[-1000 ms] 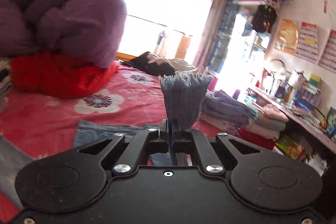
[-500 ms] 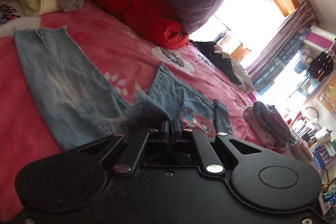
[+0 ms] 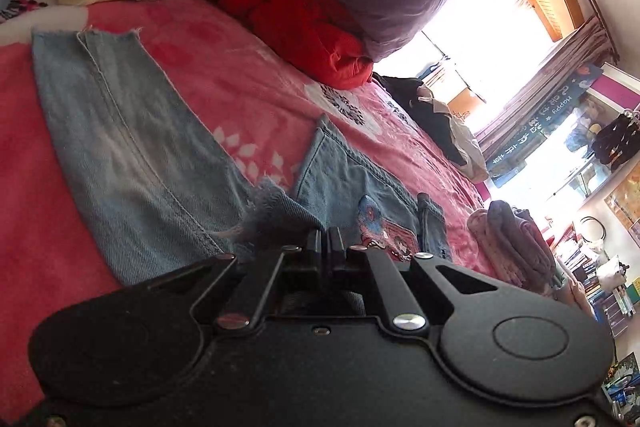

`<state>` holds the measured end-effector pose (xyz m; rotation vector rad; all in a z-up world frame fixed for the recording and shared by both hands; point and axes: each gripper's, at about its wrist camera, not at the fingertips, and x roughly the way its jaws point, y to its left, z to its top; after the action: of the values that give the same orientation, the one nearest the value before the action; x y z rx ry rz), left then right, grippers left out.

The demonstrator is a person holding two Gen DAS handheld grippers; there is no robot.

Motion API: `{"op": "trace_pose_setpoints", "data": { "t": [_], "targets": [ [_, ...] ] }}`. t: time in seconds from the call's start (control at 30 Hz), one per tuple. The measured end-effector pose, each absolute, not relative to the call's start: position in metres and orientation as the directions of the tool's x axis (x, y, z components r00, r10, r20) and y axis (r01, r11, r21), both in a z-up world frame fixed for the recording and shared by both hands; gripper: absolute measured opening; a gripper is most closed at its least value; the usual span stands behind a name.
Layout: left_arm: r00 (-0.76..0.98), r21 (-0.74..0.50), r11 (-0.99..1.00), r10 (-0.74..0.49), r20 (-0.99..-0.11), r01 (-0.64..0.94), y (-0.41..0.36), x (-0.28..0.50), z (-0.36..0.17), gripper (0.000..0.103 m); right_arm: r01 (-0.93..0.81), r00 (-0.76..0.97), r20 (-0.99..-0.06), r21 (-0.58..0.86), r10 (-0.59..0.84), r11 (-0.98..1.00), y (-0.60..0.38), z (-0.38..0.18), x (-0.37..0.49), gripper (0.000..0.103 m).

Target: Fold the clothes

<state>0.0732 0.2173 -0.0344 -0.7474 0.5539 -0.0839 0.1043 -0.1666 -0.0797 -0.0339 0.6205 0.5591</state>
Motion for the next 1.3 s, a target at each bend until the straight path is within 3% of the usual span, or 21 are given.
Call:
{"op": "trace_pose_setpoints", "data": {
  "t": [0.23, 0.3, 0.33, 0.43, 0.53, 0.6, 0.63, 0.7, 0.77, 0.93, 0.97, 1.0, 1.03, 1.1, 1.23, 1.3],
  "targets": [
    [0.856, -0.678, 0.724, -0.270, -0.441, -0.122, 0.224, 0.068, -0.031, 0.001, -0.506, 0.748, -0.467, 0.060, 0.472, 0.861, -0.182, -0.056, 0.062, 0.018],
    [0.855, -0.671, 0.732, -0.270, -0.444, -0.118, 0.222, 0.068, -0.031, 0.001, -0.520, 0.699, -0.554, 0.042, 0.453, 0.853, -0.173, -0.066, 0.070, 0.018],
    [0.853, -0.668, 0.735, -0.268, -0.447, -0.119, 0.222, 0.068, -0.030, 0.001, -0.540, 0.638, -0.641, 0.021, 0.426, 0.841, -0.165, -0.080, 0.076, 0.019],
    [0.852, -0.676, 0.726, -0.270, -0.448, -0.126, 0.225, 0.066, -0.031, 0.001, -0.543, 0.672, -0.620, -0.043, 0.404, 0.838, -0.158, -0.075, 0.068, 0.019],
    [0.854, -0.688, 0.716, -0.280, -0.439, -0.119, 0.227, 0.064, -0.030, 0.001, -0.541, 0.733, -0.512, -0.041, 0.447, 0.840, -0.165, -0.057, 0.048, 0.019],
    [0.849, -0.698, 0.706, -0.293, -0.439, -0.117, 0.227, 0.064, -0.030, 0.002, -0.531, 0.738, -0.532, -0.078, 0.415, 0.844, -0.161, -0.052, 0.047, 0.023],
    [0.847, -0.703, 0.699, -0.293, -0.444, -0.127, 0.228, 0.065, -0.031, 0.004, -0.525, 0.735, -0.549, -0.091, 0.398, 0.846, -0.159, -0.055, 0.049, 0.023],
    [0.843, -0.706, 0.691, -0.280, -0.459, -0.155, 0.230, 0.064, -0.033, 0.021, -0.530, 0.731, -0.542, -0.067, 0.416, 0.845, -0.161, -0.060, 0.047, 0.024],
    [0.842, -0.730, 0.661, -0.286, -0.458, -0.172, 0.234, 0.065, -0.036, 0.028, -0.530, 0.740, -0.522, -0.062, 0.425, 0.846, -0.160, -0.059, 0.044, 0.024],
    [0.832, -0.722, 0.662, -0.275, -0.482, -0.200, 0.228, 0.079, -0.038, 0.028, -0.566, 0.742, -0.493, -0.097, 0.455, 0.819, -0.148, -0.057, 0.037, 0.027],
    [0.830, -0.713, 0.670, -0.268, -0.490, -0.204, 0.225, 0.083, -0.038, 0.026, -0.579, 0.733, -0.506, -0.112, 0.455, 0.808, -0.144, -0.060, 0.036, 0.030],
    [0.827, -0.701, 0.683, -0.260, -0.498, -0.207, 0.221, 0.086, -0.038, 0.005, -0.588, 0.722, -0.523, -0.120, 0.452, 0.800, -0.141, -0.063, 0.035, 0.031],
    [0.826, -0.684, 0.701, -0.252, -0.504, -0.204, 0.216, 0.090, -0.035, 0.000, -0.595, 0.710, -0.541, -0.117, 0.451, 0.795, -0.139, -0.067, 0.035, 0.031],
    [0.852, -0.676, 0.723, -0.257, -0.455, -0.143, 0.207, 0.090, -0.018, 0.000, -0.597, 0.694, -0.556, -0.089, 0.458, 0.797, -0.141, -0.069, 0.037, 0.031],
    [0.925, -0.650, 0.758, -0.284, -0.250, 0.057, 0.195, 0.066, 0.033, 0.000, -0.568, 0.695, -0.537, -0.003, 0.477, 0.823, -0.155, -0.063, 0.041, 0.032],
    [0.929, -0.625, 0.778, -0.272, -0.251, 0.059, 0.192, 0.059, 0.038, 0.000, -0.545, 0.684, -0.546, 0.059, 0.484, 0.836, -0.165, -0.064, 0.046, 0.034]
  ]
}}
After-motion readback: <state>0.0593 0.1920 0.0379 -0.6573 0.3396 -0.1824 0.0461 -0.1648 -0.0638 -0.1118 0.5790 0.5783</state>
